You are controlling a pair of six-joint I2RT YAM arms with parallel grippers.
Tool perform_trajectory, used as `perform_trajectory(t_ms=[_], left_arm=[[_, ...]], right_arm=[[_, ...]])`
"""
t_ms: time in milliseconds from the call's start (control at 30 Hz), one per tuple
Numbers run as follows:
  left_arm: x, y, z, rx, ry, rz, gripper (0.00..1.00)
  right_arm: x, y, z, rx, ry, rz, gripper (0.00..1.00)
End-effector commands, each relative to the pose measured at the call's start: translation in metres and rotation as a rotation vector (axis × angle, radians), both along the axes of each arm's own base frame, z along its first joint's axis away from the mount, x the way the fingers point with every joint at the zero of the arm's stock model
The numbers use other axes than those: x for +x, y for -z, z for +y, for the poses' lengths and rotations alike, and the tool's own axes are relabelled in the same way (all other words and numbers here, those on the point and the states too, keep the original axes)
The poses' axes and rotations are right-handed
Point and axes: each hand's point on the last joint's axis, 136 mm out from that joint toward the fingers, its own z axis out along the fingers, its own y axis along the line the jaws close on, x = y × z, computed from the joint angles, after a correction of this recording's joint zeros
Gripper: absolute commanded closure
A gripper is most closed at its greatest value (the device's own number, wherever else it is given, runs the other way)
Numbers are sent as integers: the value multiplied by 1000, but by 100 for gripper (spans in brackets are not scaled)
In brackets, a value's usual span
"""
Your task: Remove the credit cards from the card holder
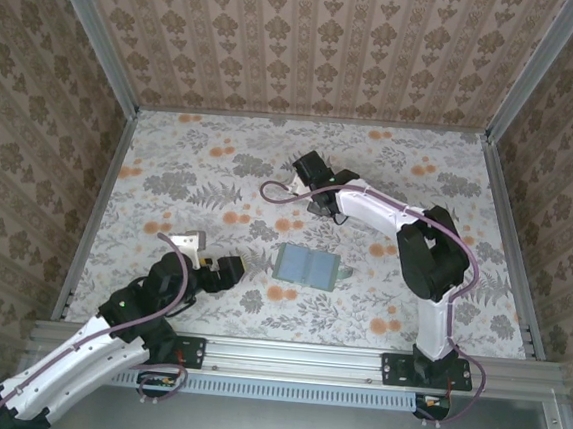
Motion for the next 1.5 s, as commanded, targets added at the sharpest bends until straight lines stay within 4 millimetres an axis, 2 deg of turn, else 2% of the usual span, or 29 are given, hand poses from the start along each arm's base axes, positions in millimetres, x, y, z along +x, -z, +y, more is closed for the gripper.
perform_trajectory(t_ms=[0, 100, 333, 400, 533, 733, 900, 1067, 1233, 1300, 1400, 1467], left_arm=[[-2, 7, 1, 11, 2, 20, 0], [-1, 8, 1, 10, 2, 20, 0], [-1, 9, 2, 9, 0, 22, 0], [-1, 9, 1, 7, 2, 21, 0], [-1, 9, 1, 5, 4, 24, 0], [-1, 7, 1, 4, 4, 22, 0], [0, 7, 1, 5, 0, 19, 0], [1, 7, 2, 14, -4, 25, 0], [6, 8, 0, 30, -9, 34, 0], [9, 8, -1, 43, -14, 41, 0], [16, 11, 0, 87, -36, 62, 0], [20, 12, 0, 122, -47, 80, 0]], right_arm=[[8, -2, -2, 5, 32, -20, 81], [8, -3, -5, -7, 42, -27, 76], [24, -19, -16, -3, 100, -122, 75], [26, -19, -18, 2, 112, -122, 70], [28, -17, -23, 4, 132, -123, 70], [34, -24, -28, 6, 165, -164, 69], [28, -34, -24, 86, 179, -157, 69], [11, -64, -19, 269, 227, -178, 67], [-20, -107, -23, 523, 287, -232, 66], [-36, -117, -29, 625, 312, -236, 65], [-57, -140, -45, 845, 374, -274, 52], [-71, -144, -60, 975, 417, -280, 45]])
